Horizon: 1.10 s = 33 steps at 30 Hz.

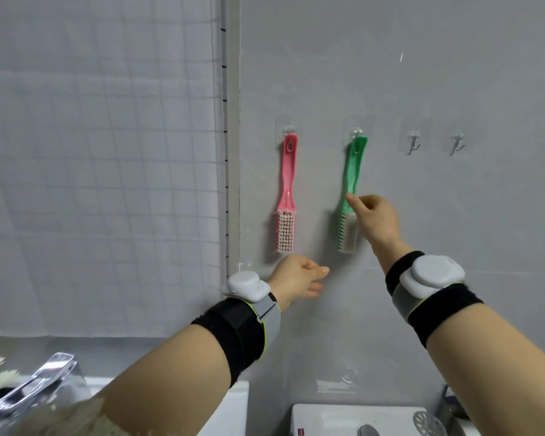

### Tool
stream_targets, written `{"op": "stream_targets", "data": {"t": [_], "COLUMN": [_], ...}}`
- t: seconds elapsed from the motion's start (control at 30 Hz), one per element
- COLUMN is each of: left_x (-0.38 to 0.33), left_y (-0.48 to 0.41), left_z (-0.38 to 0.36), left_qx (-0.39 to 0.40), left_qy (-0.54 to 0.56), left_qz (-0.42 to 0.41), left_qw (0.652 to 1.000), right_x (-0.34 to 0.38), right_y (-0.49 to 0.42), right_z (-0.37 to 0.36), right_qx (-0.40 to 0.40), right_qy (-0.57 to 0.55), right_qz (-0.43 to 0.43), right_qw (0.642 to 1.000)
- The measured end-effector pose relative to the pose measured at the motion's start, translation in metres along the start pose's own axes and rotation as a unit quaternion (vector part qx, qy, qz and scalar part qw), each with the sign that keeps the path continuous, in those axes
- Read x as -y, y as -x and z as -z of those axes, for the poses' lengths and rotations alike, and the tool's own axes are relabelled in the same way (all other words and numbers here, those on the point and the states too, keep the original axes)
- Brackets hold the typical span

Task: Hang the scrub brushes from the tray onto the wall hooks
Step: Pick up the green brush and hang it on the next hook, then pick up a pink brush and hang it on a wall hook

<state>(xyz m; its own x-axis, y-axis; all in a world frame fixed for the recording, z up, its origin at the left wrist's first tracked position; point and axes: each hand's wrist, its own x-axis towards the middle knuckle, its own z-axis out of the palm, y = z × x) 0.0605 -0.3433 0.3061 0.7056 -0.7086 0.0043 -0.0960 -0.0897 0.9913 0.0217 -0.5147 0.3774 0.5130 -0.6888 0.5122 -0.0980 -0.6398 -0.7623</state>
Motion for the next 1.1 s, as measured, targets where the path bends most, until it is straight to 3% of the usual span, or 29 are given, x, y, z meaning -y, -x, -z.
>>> {"op": "stream_targets", "data": {"t": [0.27,0.47,0.67,0.87,1.0,1.1], "left_x": [0.028,0.084,0.151,0.216,0.249,0.263], "left_y": [0.055,0.113,0.174,0.23,0.261,0.274], "left_z": [0.025,0.065,0.11,0.136,0.145,0.148], "left_qx": [0.06,0.066,0.024,-0.02,-0.006,-0.004], "left_qy": [-0.06,-0.066,-0.075,-0.139,-0.219,-0.234], "left_qz": [0.034,0.092,0.142,0.197,0.207,0.213], "left_qw": [0.996,0.991,0.987,0.97,0.954,0.949], "right_x": [-0.002,-0.009,-0.028,-0.054,-0.078,-0.098], "right_y": [0.066,0.156,0.258,0.355,0.411,0.435], "right_z": [-0.006,-0.042,-0.097,-0.129,-0.135,-0.13], "right_qx": [-0.042,0.07,0.183,0.351,0.494,0.551], "right_qy": [0.031,0.024,0.014,0.02,0.119,0.232], "right_qz": [0.002,-0.028,-0.079,-0.127,-0.114,-0.123], "right_qw": [0.999,0.997,0.98,0.927,0.854,0.792]}}
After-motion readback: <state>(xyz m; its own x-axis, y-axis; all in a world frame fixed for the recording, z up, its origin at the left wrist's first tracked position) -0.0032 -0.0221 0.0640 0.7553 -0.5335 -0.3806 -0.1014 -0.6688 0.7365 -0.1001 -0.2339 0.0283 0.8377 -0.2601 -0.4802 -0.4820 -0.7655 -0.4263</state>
